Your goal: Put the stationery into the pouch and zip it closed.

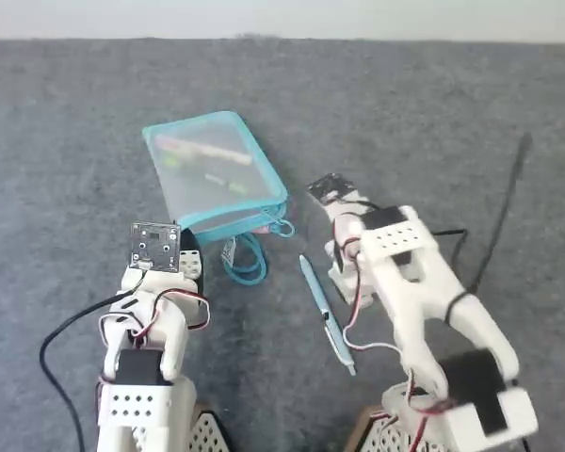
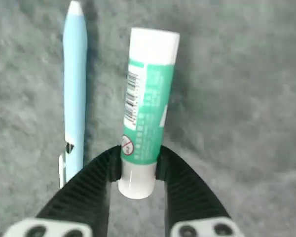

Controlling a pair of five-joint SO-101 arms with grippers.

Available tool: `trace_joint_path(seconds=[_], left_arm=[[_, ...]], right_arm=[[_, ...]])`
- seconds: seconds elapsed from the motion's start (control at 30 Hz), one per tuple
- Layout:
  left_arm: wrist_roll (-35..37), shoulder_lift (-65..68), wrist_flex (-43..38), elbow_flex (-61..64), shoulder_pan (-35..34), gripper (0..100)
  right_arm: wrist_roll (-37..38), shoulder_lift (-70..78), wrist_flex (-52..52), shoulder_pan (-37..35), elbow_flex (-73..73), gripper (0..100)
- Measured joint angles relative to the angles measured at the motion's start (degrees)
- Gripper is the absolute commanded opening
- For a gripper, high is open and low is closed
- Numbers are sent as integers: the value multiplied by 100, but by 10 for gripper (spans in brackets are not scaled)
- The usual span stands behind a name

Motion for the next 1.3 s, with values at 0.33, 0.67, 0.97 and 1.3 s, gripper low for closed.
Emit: trace_joint_path(seconds=[0.33,0.67,0.97,1.3], left_arm=[[0,0,0,0,0,13],[0,0,0,0,0,13],[0,0,0,0,0,13],[0,0,0,0,0,13]], right_arm=[[299,-2198,1758,-853,-879,8],[299,-844,2681,-2338,-3033,8],[-185,2321,3200,-2338,-5609,8],[-308,3982,3200,-2338,-7912,13]])
